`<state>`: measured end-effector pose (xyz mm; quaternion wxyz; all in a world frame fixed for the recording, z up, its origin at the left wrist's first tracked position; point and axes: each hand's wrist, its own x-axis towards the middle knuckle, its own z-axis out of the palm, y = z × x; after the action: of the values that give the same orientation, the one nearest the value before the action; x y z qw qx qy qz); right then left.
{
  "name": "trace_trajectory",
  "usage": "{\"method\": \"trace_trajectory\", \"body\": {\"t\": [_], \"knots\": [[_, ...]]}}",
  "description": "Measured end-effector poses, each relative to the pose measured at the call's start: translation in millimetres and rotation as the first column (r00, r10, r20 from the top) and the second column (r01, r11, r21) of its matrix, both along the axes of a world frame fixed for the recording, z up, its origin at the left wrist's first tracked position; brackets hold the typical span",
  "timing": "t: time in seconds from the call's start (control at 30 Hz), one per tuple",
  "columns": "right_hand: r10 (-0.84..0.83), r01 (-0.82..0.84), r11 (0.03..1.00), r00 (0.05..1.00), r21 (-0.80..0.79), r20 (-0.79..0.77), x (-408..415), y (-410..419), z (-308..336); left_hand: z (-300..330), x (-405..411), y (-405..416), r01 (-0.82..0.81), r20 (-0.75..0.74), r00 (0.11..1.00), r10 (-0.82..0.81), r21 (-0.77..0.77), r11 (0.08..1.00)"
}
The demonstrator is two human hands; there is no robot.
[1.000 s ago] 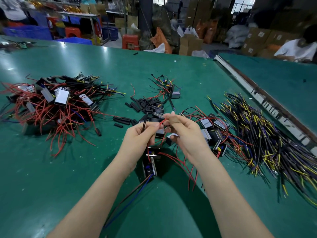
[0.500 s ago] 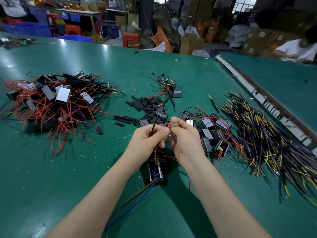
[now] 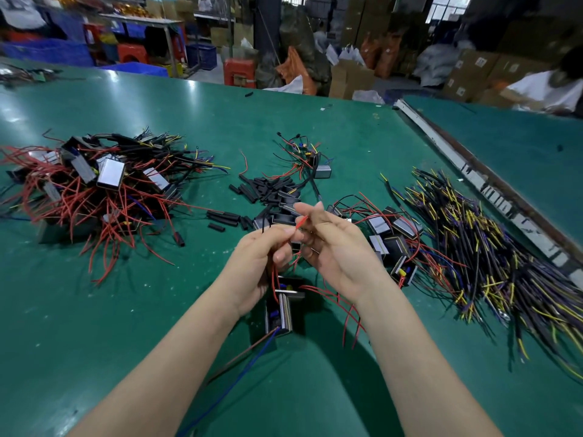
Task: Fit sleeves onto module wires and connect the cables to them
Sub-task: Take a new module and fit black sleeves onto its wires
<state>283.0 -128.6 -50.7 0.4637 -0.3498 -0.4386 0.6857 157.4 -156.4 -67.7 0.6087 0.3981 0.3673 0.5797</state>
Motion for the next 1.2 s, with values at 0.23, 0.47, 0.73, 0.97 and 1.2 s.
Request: {"method": "trace_trajectory", "body": {"t": [0.23, 0.47, 0.73, 0.97, 1.2], "knots": [[0.049, -0.044, 0.996, 0.998, 0.084, -0.049, 0.7, -1.7, -2.8, 1.7, -0.8, -2.2, 0.087, 0.122, 0.989, -0.083, -0.025, 0.996], [-0.089, 0.099, 0.993, 0.987, 0.068, -0.134, -8.4, -1.5, -6.8, 1.4, 1.9, -3.1, 0.159, 0.15, 0.977, -0.149, -0.062, 0.985], [-0.341, 0.289, 0.937, 0.877, -0.196, -0.338, -27.8, -13.9, -3.7, -2.6, 5.6, -5.5, 0.086, -0.074, 0.994, -0.081, 0.077, 0.993], [-0.416, 0.411, 0.909, 0.906, -0.068, -0.082, -19.8, -5.6, -4.7, -5.1, 12.8, -3.9, -0.074, -0.312, 0.943, 0.111, 0.129, 0.989], [-0.5, 0.378, 0.818, 0.841, 0.434, 0.209, -9.4, -6.8, -2.2, -11.1, 11.3, -2.8, -0.186, -0.425, 0.859, 0.287, 0.264, 0.947]]}}
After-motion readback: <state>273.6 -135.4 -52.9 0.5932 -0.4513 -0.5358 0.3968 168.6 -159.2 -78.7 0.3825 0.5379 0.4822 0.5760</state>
